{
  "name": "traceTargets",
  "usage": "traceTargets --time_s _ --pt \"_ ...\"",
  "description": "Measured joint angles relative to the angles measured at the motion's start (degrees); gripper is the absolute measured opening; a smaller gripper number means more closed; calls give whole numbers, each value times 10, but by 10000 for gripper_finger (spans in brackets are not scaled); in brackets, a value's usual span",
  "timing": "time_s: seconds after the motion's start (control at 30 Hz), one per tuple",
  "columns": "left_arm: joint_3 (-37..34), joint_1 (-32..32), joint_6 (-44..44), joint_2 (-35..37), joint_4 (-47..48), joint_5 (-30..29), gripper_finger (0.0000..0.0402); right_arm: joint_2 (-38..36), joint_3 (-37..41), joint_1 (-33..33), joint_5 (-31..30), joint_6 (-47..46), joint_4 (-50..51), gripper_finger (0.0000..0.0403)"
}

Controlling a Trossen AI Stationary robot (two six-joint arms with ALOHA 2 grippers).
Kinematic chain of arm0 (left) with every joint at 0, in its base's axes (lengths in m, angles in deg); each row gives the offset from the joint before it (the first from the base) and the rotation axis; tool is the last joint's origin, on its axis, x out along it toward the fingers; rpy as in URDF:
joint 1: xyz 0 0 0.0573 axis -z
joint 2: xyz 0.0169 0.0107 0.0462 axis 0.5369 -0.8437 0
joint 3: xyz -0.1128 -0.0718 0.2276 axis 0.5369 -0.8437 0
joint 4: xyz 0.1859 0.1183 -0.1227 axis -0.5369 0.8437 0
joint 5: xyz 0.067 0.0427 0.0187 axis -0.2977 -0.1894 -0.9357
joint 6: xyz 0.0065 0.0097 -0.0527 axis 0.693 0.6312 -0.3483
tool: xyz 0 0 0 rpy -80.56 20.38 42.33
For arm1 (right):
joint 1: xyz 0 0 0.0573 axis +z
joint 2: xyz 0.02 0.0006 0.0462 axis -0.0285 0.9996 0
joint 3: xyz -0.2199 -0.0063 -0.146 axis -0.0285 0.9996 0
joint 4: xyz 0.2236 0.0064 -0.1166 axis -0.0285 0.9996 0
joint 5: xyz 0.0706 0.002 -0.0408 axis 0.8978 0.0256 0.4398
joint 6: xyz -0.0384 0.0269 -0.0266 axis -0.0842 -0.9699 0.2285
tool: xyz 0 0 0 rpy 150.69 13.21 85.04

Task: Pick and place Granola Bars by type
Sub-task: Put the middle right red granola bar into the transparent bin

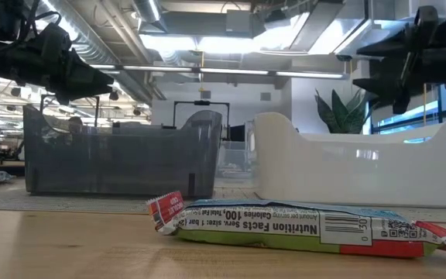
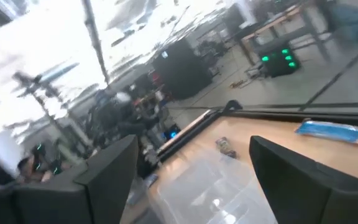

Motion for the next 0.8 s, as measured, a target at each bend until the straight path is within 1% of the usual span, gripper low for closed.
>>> traceTargets --time_s 0.03,0.13,0.23,0.33,0.4,0.5,0.57,0.67,0.8 --pt "0 0 0 0 0 0 174 0 -1 0 -12 -11 0 311" --pt "0 0 0 0 0 -1 175 11 -27 0 -20 -17 13 311" --pt "0 0 0 0 0 -1 174 44 -84 0 -32 -18 54 311" --pt "0 0 0 0 0 -1 174 103 -167 0 -43 -38 158 311" --pt "0 0 0 0 0 -2 175 153 -232 0 -55 -82 247 311" --pt "0 0 0 0 0 -1 175 240 -330 0 -58 -168 387 311" --pt "0 0 0 0 0 -2 174 297 -393 0 -44 -223 479 311" --pt "0 0 0 0 0 -2 174 386 -471 0 -13 -271 604 311" --pt "0 0 0 0 0 -2 175 493 -530 0 18 -336 726 311"
